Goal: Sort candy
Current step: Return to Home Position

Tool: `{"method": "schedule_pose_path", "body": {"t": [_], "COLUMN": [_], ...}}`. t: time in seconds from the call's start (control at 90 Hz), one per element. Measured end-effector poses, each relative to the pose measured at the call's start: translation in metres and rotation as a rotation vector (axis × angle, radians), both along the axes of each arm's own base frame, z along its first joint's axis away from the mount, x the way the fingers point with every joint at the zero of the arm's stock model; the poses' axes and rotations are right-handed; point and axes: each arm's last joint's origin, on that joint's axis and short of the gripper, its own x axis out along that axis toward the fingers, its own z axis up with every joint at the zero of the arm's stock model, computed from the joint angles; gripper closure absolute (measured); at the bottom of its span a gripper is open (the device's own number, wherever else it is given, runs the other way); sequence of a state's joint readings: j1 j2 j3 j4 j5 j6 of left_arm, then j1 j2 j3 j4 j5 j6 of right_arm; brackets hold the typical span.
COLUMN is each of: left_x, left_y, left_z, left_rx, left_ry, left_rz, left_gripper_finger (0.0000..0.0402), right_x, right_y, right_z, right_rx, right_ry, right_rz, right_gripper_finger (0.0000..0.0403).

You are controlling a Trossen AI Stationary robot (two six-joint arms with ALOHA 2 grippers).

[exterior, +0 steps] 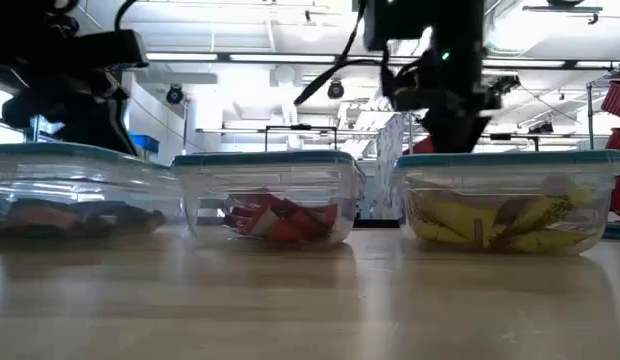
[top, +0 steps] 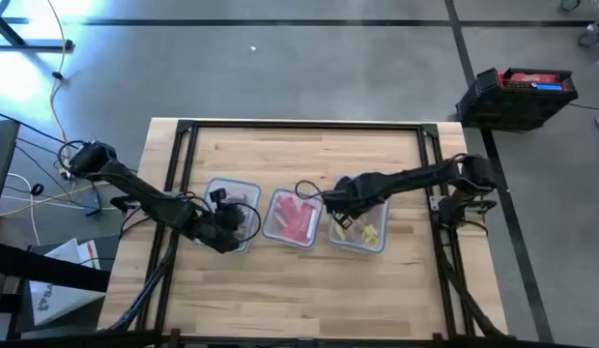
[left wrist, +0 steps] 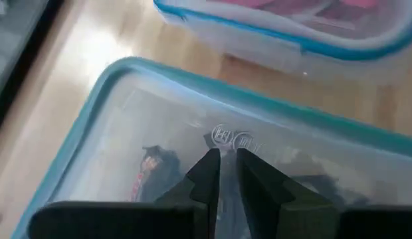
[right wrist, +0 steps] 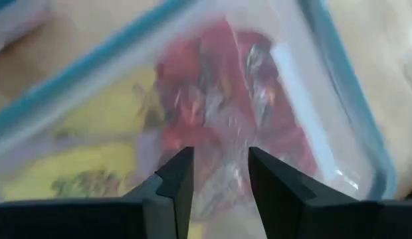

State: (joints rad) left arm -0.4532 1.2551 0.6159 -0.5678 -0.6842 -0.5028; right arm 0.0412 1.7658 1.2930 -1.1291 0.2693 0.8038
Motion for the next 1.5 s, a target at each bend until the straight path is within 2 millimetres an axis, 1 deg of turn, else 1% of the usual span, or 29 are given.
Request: {"method": "schedule_pose_path", "body": {"t": [0.1,0.189,0.278,0.556,0.667,0.811,1.0,1.222,1.389,1.5], "left_x": [0.011,0.02,0.024,0.024,0.025,0.026,0.025,0.018,0.006,-0.004], "left_y": [0.001,0.0,-0.002,-0.005,-0.009,-0.015,-0.015,-0.012,-0.006,-0.001], "left_z": [-0.006,-0.01,-0.013,-0.011,-0.011,-0.009,-0.004,0.006,0.024,0.043], "left_rx": [0.029,0.033,0.036,0.022,0.004,-0.014,-0.025,-0.01,-0.023,-0.033], "left_ry": [0.003,0.001,0.0,-0.014,-0.031,-0.038,-0.045,-0.051,-0.107,-0.192], "left_rz": [-0.028,-0.077,-0.101,-0.122,-0.145,-0.218,-0.229,-0.255,-0.236,-0.248], "left_gripper_finger": [0.0363,0.0363,0.0363,0.0363,0.0363,0.0363,0.0363,0.0363,0.0363,0.0363], "right_x": [0.008,0.011,0.011,0.007,0.004,0.004,0.007,0.013,0.008,0.002], "right_y": [-0.003,0.003,0.014,0.057,0.069,0.069,0.063,0.062,0.058,0.053], "right_z": [-0.005,-0.008,-0.009,-0.011,-0.011,-0.011,-0.009,0.005,0.037,0.057], "right_rx": [0.006,0.009,0.017,0.072,0.074,0.055,0.056,-0.013,-0.127,-0.224], "right_ry": [-0.034,-0.041,-0.044,-0.088,-0.096,-0.101,-0.099,-0.113,-0.038,-0.021], "right_rz": [0.014,0.028,0.029,-0.008,-0.005,-0.011,0.004,0.012,0.021,0.044], "right_gripper_finger": [0.0289,0.0289,0.0289,0.0289,0.0289,0.0289,0.0289,0.0289,0.0289,0.0289]}}
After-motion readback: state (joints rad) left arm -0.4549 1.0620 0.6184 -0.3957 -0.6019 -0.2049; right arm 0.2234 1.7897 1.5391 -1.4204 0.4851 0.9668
